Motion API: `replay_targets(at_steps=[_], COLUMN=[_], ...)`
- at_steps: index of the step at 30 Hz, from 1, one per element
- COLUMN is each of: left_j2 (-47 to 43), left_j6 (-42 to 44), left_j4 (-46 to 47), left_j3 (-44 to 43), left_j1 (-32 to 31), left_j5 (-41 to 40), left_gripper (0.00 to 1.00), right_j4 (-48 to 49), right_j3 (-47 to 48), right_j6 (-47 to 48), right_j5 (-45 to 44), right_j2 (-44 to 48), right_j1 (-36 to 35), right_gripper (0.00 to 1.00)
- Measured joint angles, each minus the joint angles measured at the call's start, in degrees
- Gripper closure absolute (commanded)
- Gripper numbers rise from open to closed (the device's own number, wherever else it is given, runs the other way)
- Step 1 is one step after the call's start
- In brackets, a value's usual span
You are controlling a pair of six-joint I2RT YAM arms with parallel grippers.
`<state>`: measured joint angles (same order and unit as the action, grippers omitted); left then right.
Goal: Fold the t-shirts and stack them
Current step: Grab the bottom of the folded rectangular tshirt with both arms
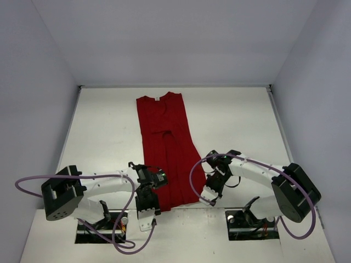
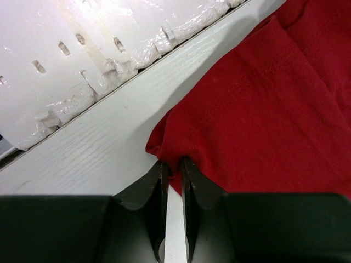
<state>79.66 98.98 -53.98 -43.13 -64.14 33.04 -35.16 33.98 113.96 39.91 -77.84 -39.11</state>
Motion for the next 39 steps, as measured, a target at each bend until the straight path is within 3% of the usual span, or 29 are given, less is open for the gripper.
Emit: replay_targets(at_steps=[8,11,20,28,33,36,39], left_j2=[5.32,6.13,3.81,-14.95,-20.10,-17.99,-11.04], left_j6=[-2.03,-2.32,-6.11,-13.33,-18.70,-20.97,-22.87], left_j4=[-0.04,-0.03,0.15,0.24,0.16,-0.53,-1.37], left_j3=[-2.51,-3.07,-3.25,-2.88,-2.87,-3.97,-9.73], left_j1=[-0.67,-0.67,0.48,4.44,13.59,23.06,33.54], left_j5=[0.72,0.98,2.14,6.64,11.50,15.52,19.96], left_gripper=[0.95,1.00,1.00,1.00,1.00,1.00,1.00], right_j4=[0.68,0.80,1.20,1.01,0.89,0.21,-0.49], right_j3=[0.00,-0.01,-0.46,0.66,5.88,10.22,19.46], right_j6=[0.17,0.17,0.15,0.17,0.17,0.20,-0.18], right_j5=[1.94,2.40,3.07,8.30,12.81,15.40,18.15], right_j2=[-0.81,-0.86,1.03,12.78,12.64,8.24,-2.21], right_j1=[0.02,0.01,0.57,1.23,3.54,7.42,12.14], right_gripper=[0.96,0.99,1.00,1.00,1.00,1.00,1.00])
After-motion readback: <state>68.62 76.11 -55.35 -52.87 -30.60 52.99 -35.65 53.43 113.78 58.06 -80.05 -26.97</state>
